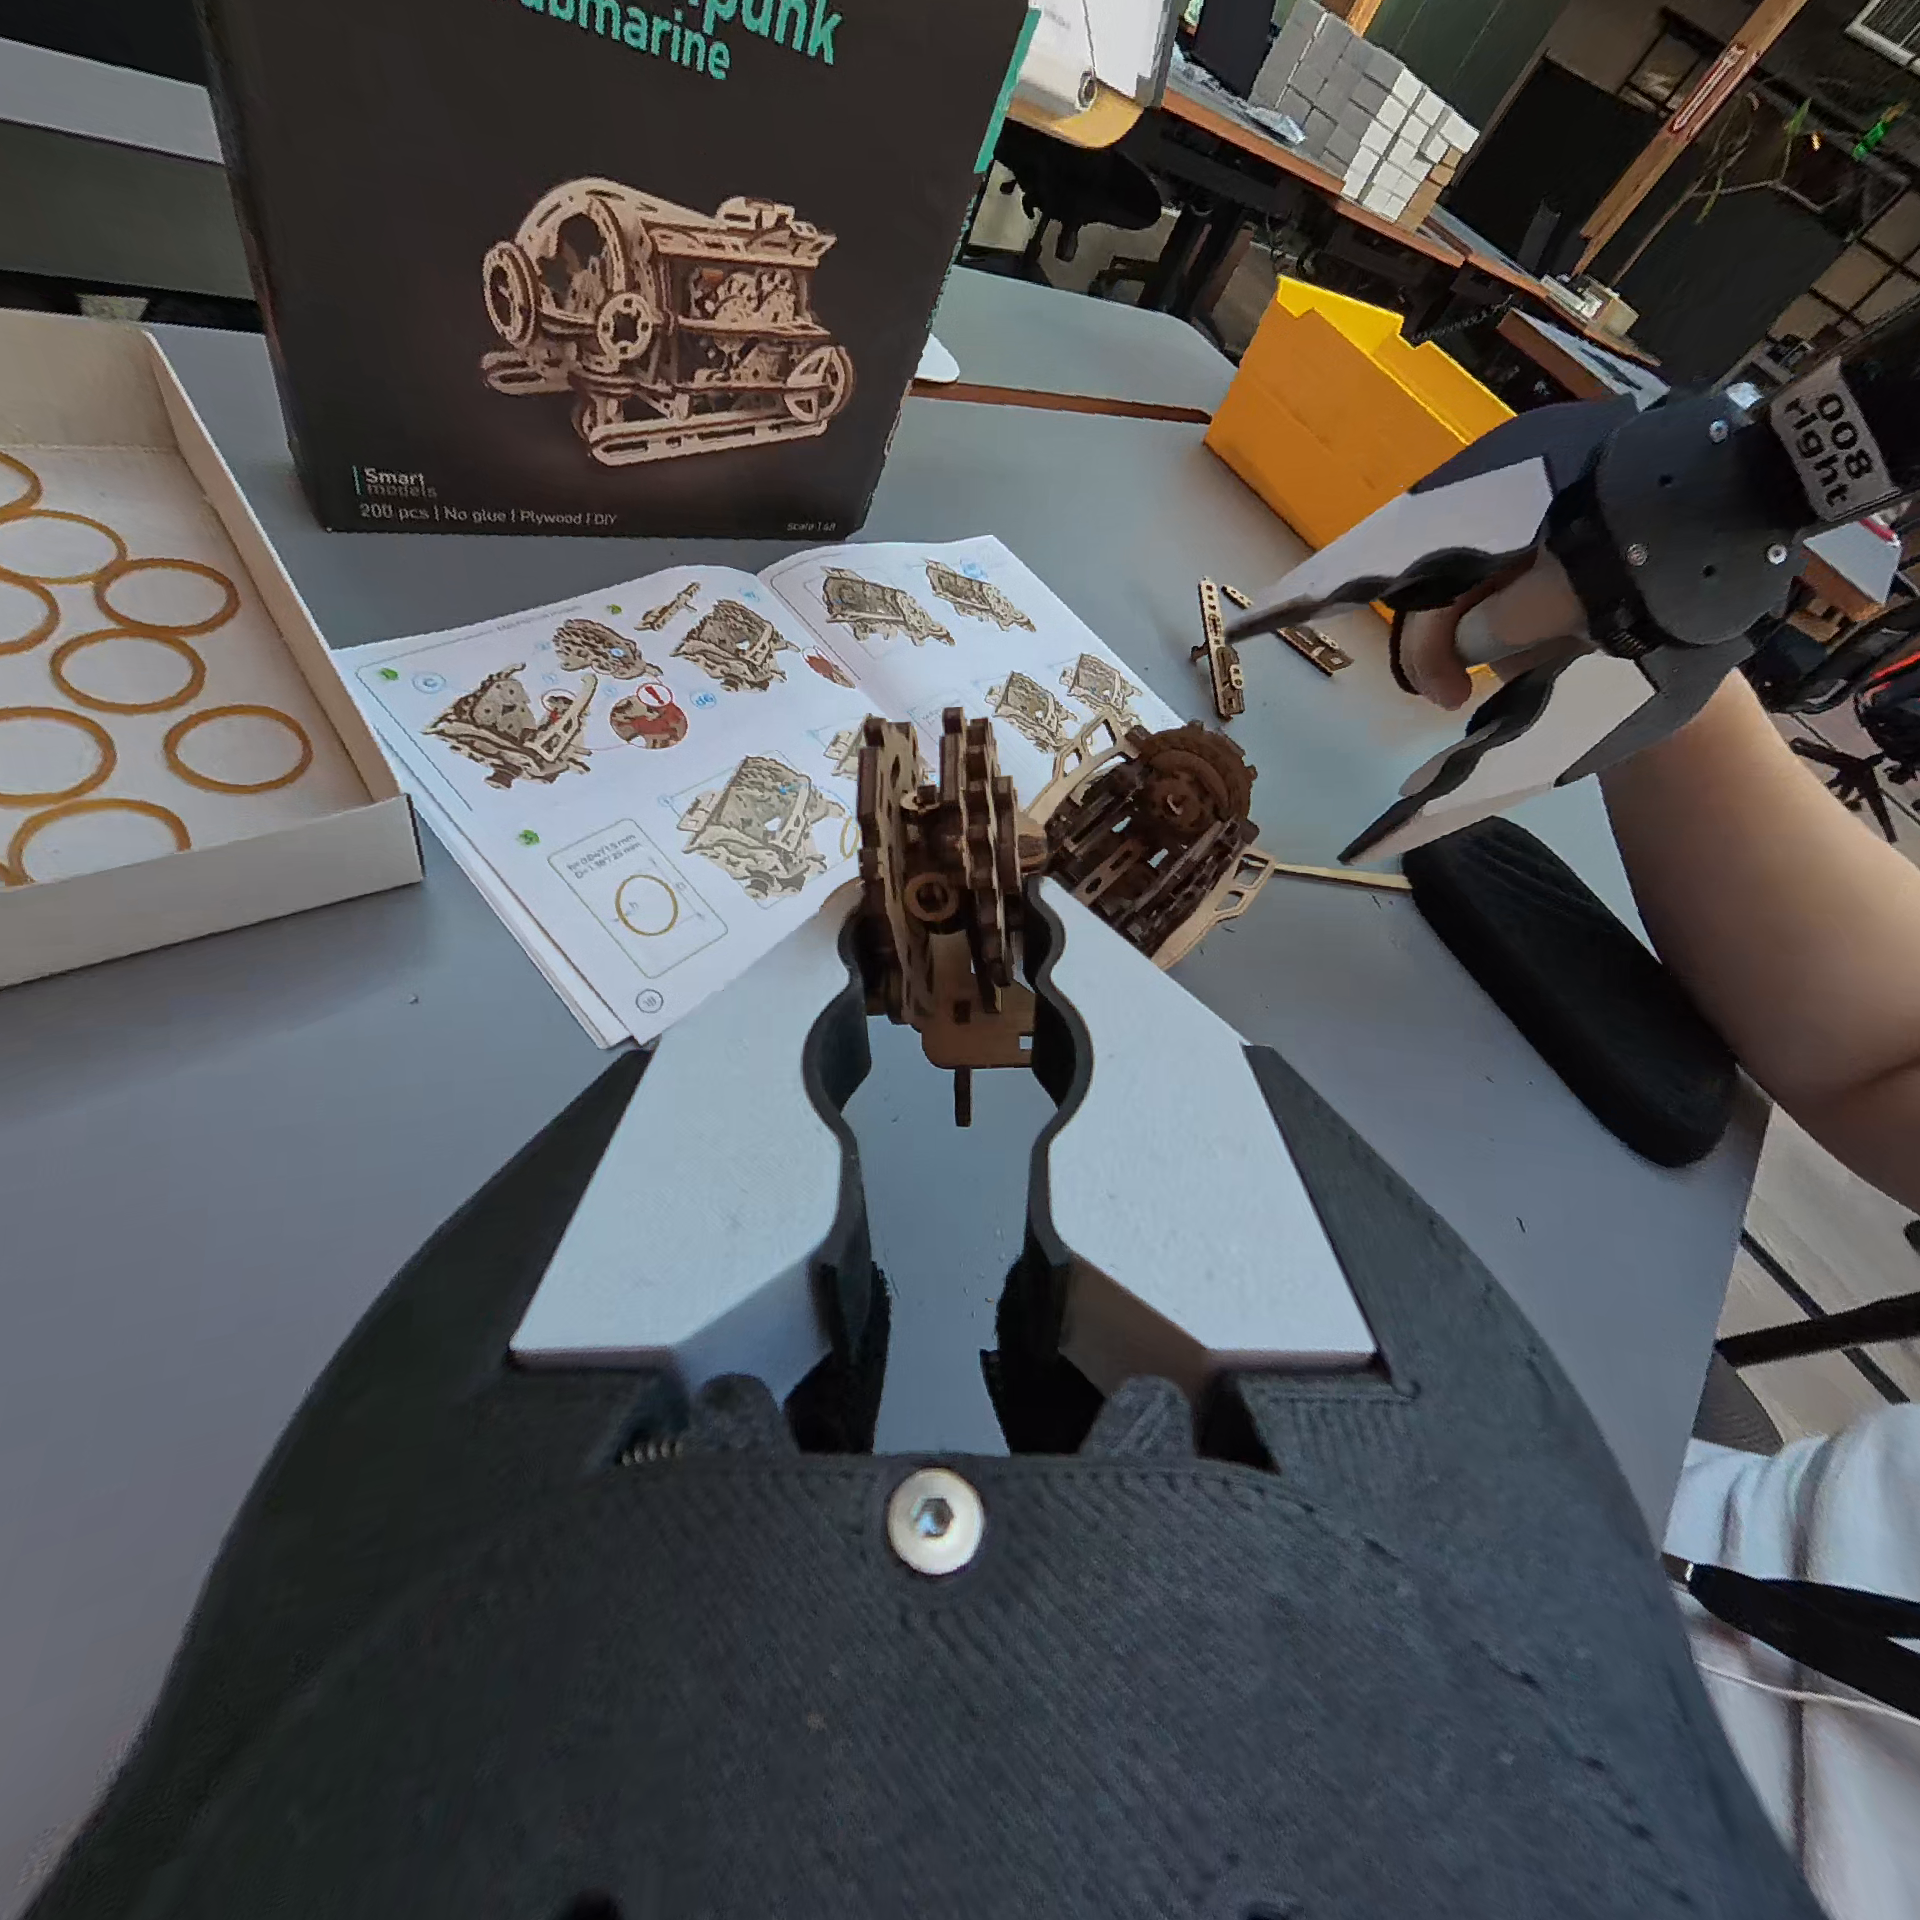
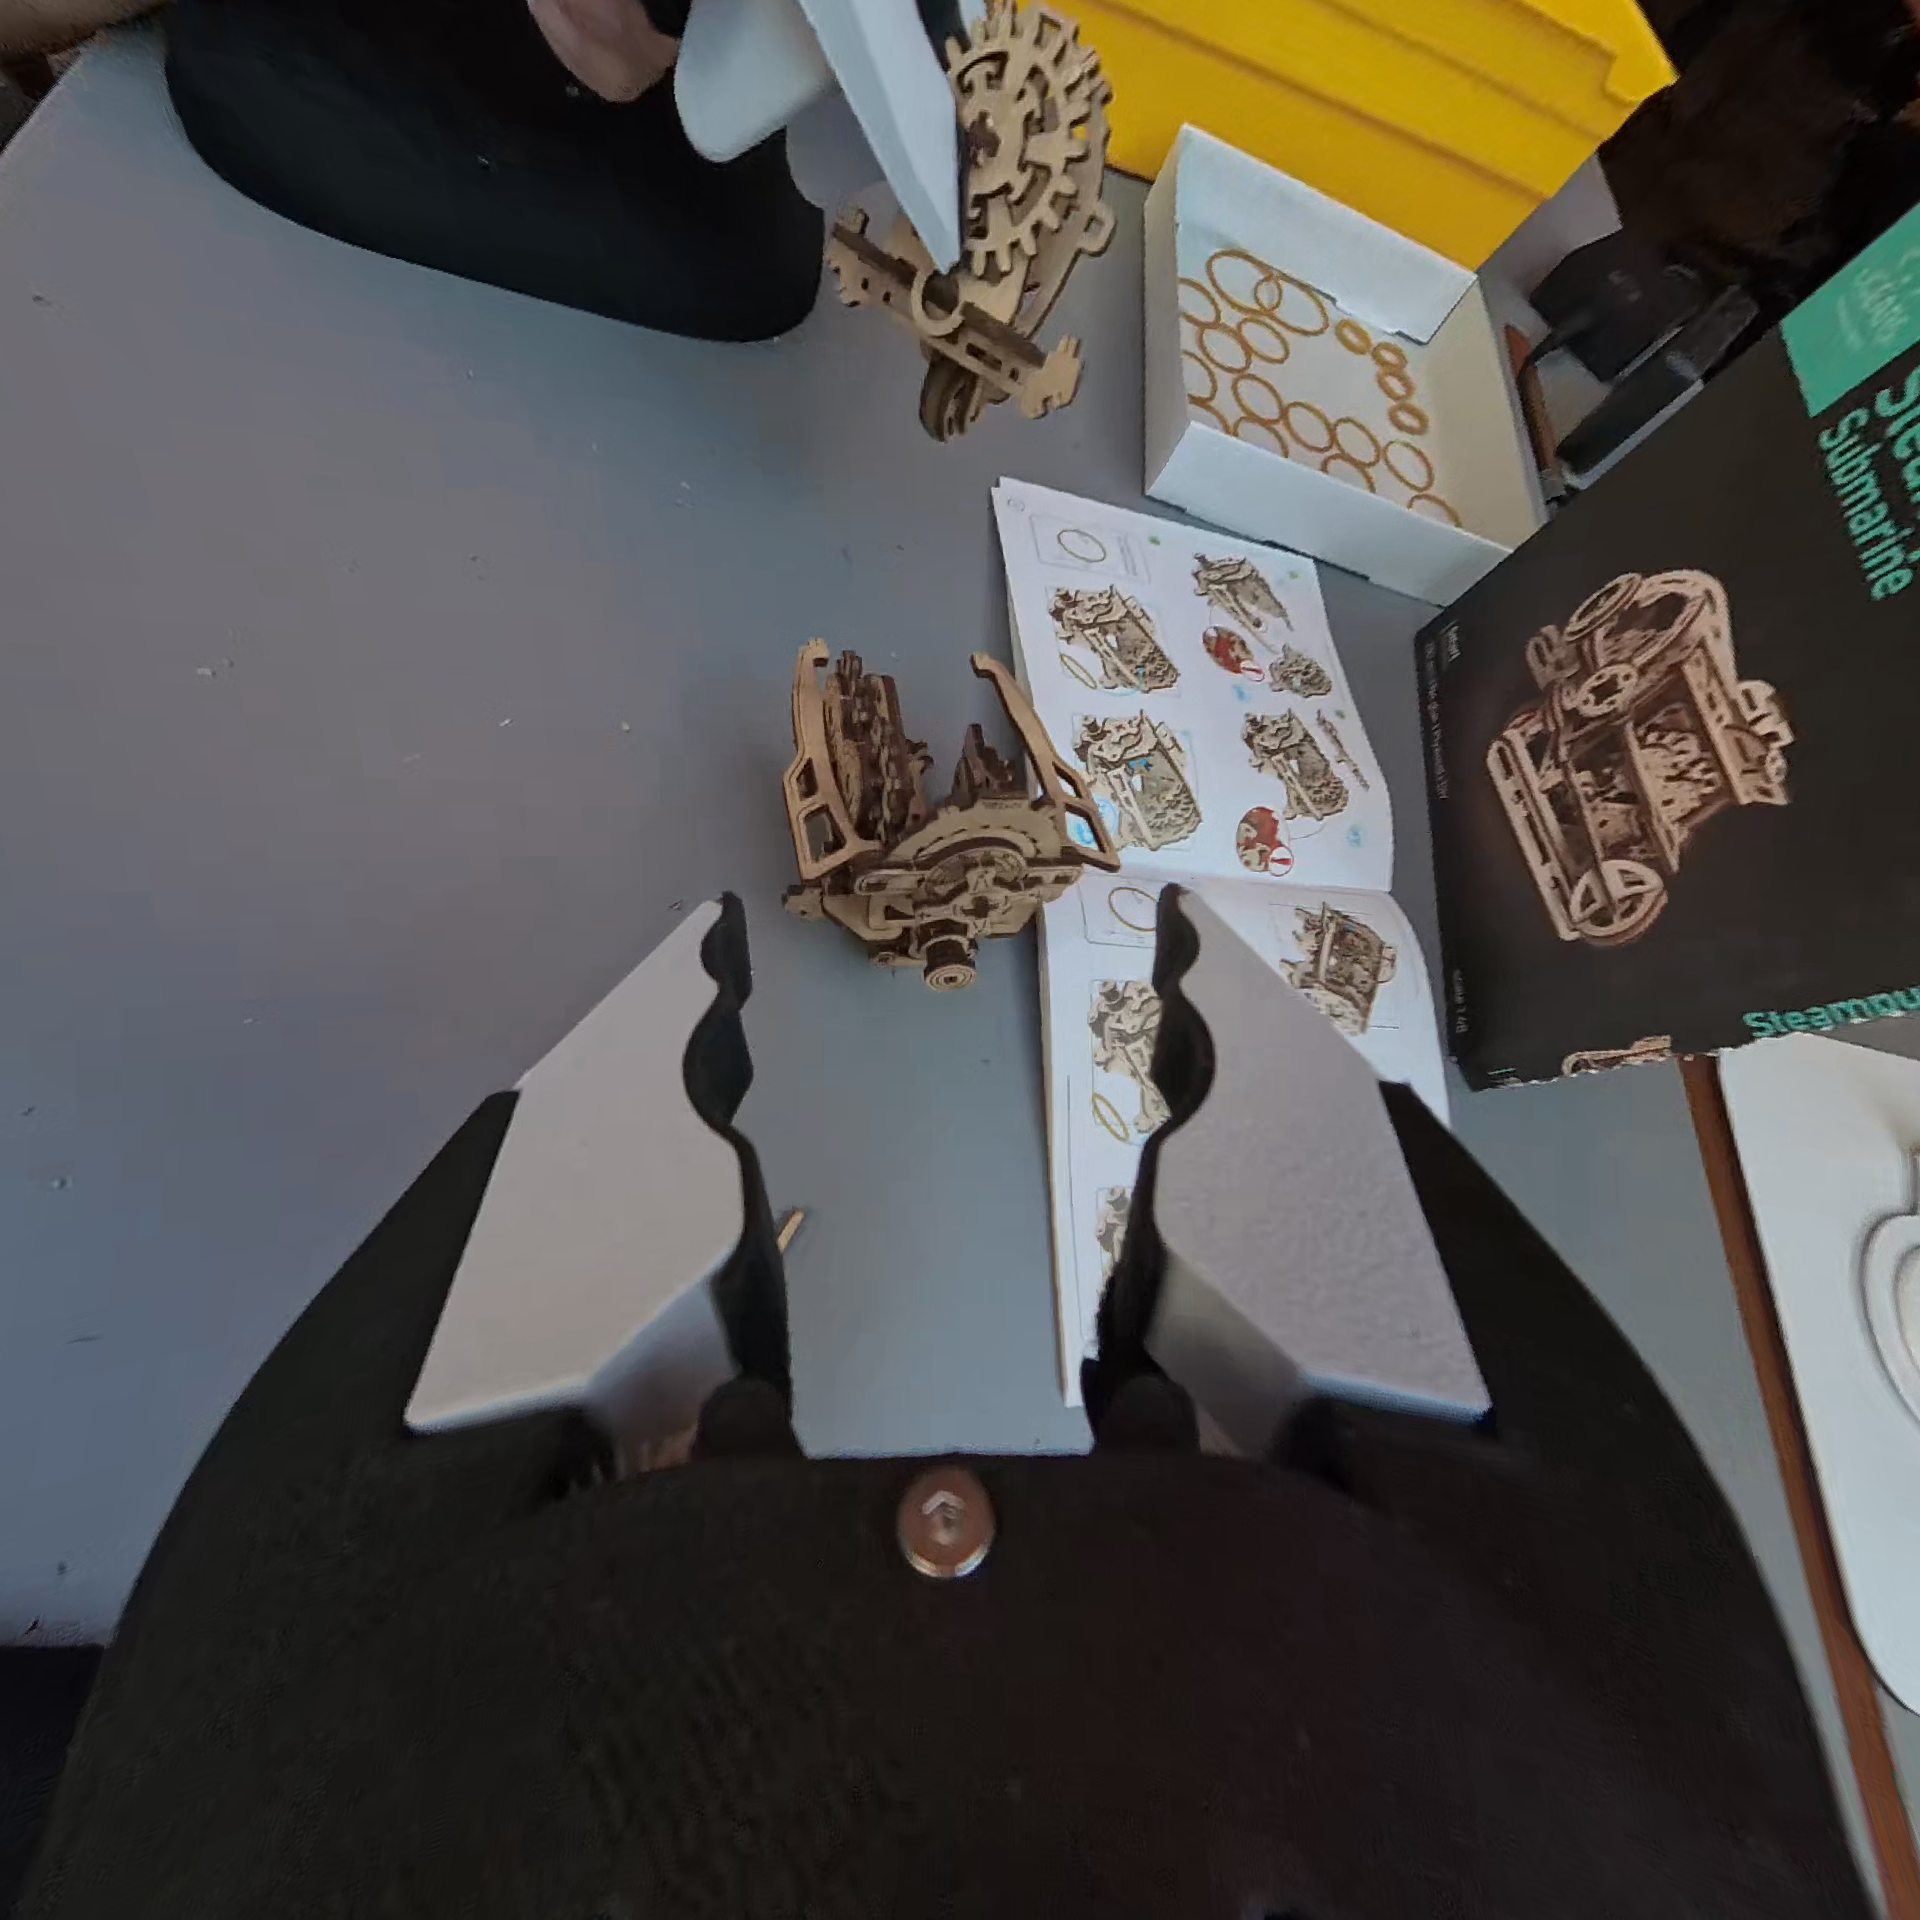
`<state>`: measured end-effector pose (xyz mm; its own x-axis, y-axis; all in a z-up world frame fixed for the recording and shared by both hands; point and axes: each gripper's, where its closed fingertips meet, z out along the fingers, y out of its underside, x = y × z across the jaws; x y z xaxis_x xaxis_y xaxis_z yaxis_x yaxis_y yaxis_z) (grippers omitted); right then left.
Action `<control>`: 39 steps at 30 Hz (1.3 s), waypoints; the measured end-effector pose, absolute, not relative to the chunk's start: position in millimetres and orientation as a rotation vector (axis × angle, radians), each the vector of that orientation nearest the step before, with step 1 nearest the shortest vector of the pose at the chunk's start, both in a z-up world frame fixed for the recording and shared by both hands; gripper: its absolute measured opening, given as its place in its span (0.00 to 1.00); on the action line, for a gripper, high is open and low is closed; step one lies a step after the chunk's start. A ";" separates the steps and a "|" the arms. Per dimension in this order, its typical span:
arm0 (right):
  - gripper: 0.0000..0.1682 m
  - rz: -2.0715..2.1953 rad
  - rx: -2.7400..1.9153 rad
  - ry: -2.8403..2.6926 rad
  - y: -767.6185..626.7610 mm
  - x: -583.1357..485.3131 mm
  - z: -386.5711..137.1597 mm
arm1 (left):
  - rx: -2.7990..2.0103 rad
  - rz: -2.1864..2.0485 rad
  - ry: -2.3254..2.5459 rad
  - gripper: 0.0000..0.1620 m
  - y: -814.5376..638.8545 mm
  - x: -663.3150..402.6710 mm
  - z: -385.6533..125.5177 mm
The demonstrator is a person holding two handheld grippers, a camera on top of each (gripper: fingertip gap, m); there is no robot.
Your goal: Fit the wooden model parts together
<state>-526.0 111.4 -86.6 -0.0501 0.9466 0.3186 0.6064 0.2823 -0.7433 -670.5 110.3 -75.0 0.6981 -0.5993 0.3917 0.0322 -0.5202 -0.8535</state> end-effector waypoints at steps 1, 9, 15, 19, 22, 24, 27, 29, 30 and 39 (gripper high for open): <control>0.45 0.582 -1.440 -1.762 111.4 -525.4 -91.0 | -1.978 -0.843 0.428 0.15 115.3 -669.1 -75.5; 0.36 0.723 -1.547 -1.745 120.6 -530.4 -122.6 | -2.050 -0.760 0.401 0.15 128.3 -667.1 -98.9; 0.24 0.786 -1.583 -1.756 119.1 -535.0 -134.9 | -2.077 -0.757 0.409 0.15 126.2 -662.1 -107.9; 0.07 0.802 -1.577 -1.759 114.9 -536.0 -135.1 | -2.084 -0.751 0.418 0.15 125.0 -660.2 -110.7; 0.07 0.804 -1.616 -1.704 117.0 -537.0 -131.9 | -2.085 -0.778 0.409 0.14 122.8 -659.1 -111.0; 0.07 0.817 -1.602 -1.702 113.6 -537.7 -131.5 | -2.082 -0.795 0.395 0.15 122.3 -660.0 -110.3; 0.07 0.809 -1.603 -1.725 109.2 -537.2 -133.8 | -2.084 -0.833 0.359 0.15 122.7 -661.9 -109.9; 0.07 0.797 -1.595 -1.715 109.7 -538.5 -133.3 | -2.087 -0.868 0.344 0.15 122.1 -661.7 -110.0; 0.07 0.790 -1.597 -1.718 109.7 -538.2 -134.5 | -2.088 -0.873 0.337 0.15 122.3 -662.1 -110.4; 0.26 0.815 -1.625 -1.695 105.6 -533.1 -129.5 | -2.085 -0.836 0.308 0.15 124.1 -666.7 -111.1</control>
<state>-533.1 105.6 -129.5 -0.0265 0.9992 0.0313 0.5993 0.0410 -0.7995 -666.7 124.1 -111.1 0.7464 -0.4877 0.4527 0.0779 -0.6116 -0.7874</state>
